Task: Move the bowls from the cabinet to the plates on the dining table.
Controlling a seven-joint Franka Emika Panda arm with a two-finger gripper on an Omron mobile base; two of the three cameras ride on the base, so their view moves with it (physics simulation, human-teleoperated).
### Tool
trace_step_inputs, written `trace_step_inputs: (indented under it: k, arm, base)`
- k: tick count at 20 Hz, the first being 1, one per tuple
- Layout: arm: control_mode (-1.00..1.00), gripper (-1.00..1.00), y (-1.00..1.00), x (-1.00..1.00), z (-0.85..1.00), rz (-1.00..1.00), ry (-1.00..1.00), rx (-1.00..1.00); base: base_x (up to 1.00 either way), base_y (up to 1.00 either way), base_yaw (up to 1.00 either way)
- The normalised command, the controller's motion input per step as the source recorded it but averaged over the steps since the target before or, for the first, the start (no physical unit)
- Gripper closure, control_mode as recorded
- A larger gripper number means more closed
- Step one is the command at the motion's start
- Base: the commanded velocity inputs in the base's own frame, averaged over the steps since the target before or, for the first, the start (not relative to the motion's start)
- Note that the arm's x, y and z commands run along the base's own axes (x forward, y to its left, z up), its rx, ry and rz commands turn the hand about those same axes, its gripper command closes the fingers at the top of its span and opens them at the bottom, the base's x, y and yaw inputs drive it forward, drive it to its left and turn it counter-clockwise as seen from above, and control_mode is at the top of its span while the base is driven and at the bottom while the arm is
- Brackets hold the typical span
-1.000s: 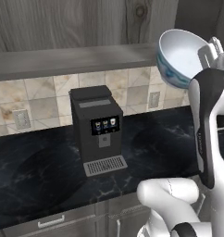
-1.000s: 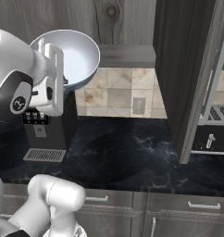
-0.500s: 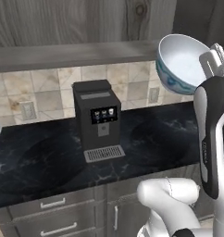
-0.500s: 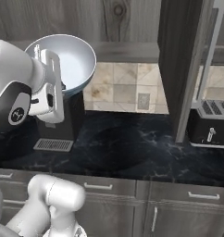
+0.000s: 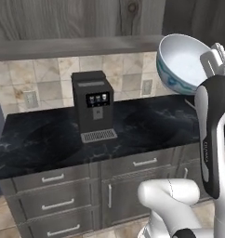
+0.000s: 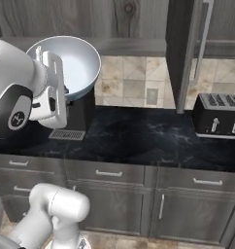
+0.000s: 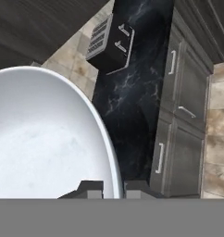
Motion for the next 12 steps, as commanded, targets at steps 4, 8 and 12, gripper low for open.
trace_step_inputs:
  k: [4,8,12]
  arm:
    - [1.00,1.00,0.00,0.00,0.00,0.00,0.00,0.00]
    - [1.00,1.00,0.00,0.00,0.00,0.00,0.00,0.00]
    - [1.00,1.00,0.00,0.00,0.00,0.00,0.00,0.00]
  base:
    - [-0.62,-0.03,0.00]
    - [-0.62,-0.02,0.00]
    - [-0.62,-0.01,0.00]
